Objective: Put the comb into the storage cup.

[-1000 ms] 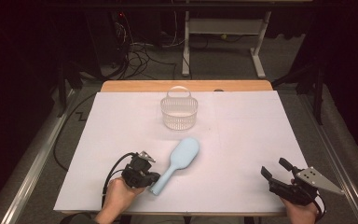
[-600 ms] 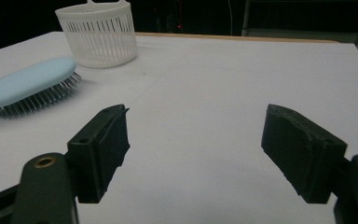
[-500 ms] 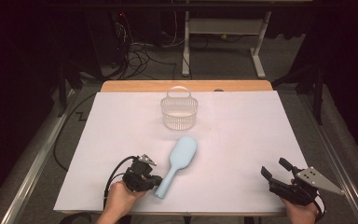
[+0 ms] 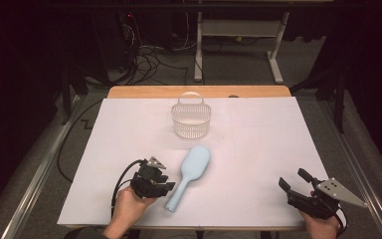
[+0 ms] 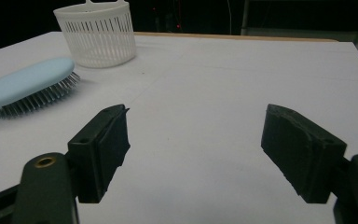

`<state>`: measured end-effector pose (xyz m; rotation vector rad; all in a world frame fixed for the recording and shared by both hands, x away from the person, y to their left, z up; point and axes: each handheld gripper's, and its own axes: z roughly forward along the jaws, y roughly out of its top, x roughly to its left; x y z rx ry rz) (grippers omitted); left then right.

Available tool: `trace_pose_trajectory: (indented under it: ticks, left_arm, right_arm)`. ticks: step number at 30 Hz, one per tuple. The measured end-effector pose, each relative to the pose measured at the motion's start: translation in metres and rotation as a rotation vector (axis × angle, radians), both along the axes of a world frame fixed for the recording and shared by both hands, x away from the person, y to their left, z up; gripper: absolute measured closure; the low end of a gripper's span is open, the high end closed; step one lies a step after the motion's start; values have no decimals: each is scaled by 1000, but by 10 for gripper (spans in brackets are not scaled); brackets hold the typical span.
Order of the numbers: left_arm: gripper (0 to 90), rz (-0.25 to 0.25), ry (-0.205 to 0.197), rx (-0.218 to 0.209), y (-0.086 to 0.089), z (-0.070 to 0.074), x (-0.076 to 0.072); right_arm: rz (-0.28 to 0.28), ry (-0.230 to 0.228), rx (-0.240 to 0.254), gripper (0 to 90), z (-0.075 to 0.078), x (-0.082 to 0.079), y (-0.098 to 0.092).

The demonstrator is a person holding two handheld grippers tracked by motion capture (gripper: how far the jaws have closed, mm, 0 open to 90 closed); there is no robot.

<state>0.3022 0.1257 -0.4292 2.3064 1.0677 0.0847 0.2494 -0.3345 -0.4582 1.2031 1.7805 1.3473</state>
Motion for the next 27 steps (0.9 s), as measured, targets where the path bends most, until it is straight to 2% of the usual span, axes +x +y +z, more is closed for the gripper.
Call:
trace_pose_trajectory:
  ticks: [5,11,20,23,27]
  left_arm:
    - [540,-14,0,-2,-10,2,2]
    - [403,-24,-7,4,-23,1,5]
    - [369,-26,1,58,-40,-7,9]
    - [374,-20,7,63,-44,-10,10]
    - [391,15,-2,97,-50,-13,9]
  right_arm:
    - [0,-1,-1,237,0,0,0]
    - [-2,0,0,238,0,-1,0]
    - [0,-2,1,239,1,-1,-1]
    - [0,-2,1,238,1,-1,-1]
    - [2,-2,0,239,0,-1,0]
